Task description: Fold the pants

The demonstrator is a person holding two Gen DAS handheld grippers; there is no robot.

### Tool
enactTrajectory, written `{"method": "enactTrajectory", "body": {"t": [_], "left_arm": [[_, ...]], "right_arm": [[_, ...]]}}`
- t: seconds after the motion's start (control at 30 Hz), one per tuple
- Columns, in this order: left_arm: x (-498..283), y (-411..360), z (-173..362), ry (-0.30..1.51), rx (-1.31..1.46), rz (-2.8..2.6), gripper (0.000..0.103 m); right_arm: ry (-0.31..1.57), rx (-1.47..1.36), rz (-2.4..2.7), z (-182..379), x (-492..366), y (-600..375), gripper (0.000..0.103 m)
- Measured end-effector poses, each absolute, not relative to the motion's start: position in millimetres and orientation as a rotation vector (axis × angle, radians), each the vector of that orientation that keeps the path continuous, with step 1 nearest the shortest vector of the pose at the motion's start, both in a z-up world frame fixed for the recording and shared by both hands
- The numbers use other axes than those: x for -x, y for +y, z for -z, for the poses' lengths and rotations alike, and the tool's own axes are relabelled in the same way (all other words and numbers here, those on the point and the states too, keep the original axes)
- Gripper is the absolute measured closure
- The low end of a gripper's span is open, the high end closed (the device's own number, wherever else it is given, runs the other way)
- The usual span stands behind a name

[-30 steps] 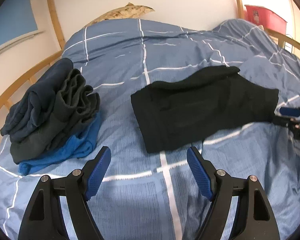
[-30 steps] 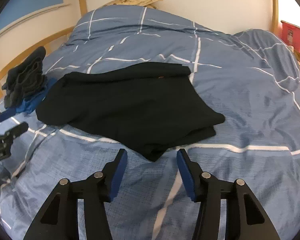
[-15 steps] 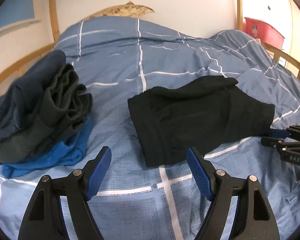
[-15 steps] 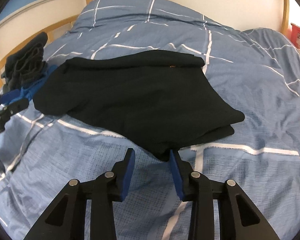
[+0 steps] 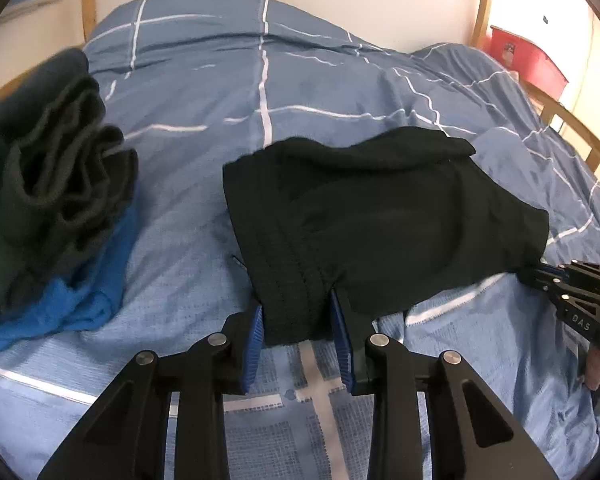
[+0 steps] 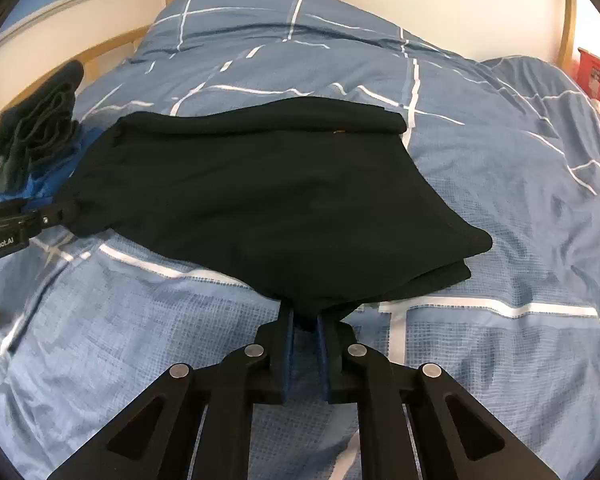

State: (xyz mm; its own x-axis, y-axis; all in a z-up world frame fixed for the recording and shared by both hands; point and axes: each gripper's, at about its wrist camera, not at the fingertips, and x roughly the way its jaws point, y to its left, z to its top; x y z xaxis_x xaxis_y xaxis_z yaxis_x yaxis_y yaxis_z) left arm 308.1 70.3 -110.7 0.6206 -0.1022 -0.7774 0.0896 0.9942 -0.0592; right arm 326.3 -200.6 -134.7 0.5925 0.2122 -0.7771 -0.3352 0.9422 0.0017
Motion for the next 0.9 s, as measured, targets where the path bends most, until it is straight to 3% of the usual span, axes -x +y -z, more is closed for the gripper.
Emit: {"method": "enactTrajectory", "body": {"t": [0.53, 0.63, 0.67, 0.7, 0.77, 0.9], "left_arm": [[-317, 76, 112, 1.024, -0.075, 0.039, 0.071], [-317, 76, 111, 1.022, -0.086, 0.023, 0.066], [-316, 76, 110, 1.017, -0.095, 0.011, 0.059], [-315, 74, 109, 1.01, -0.12, -0.014, 0.044], [-309, 70, 104, 0.979, -0.171, -0.047, 0.035], [-288, 67, 79, 0.905, -0.2, -0.038, 0.021]], "right_arm": [[0.945, 0.168, -0.278, 133, -310, -201, 0.097], [0.956, 0.154, -0.272, 132, -311, -203, 0.097], [0.962, 0.15, -0.258, 132, -312, -204, 0.097], [0.966, 0.146, -0.244, 132, -312, -206, 0.095], [0.975, 0.134, -0.228, 130, -311, -209, 0.09], [0.939, 0.133, -0.204, 116, -297, -213, 0.057]]}}
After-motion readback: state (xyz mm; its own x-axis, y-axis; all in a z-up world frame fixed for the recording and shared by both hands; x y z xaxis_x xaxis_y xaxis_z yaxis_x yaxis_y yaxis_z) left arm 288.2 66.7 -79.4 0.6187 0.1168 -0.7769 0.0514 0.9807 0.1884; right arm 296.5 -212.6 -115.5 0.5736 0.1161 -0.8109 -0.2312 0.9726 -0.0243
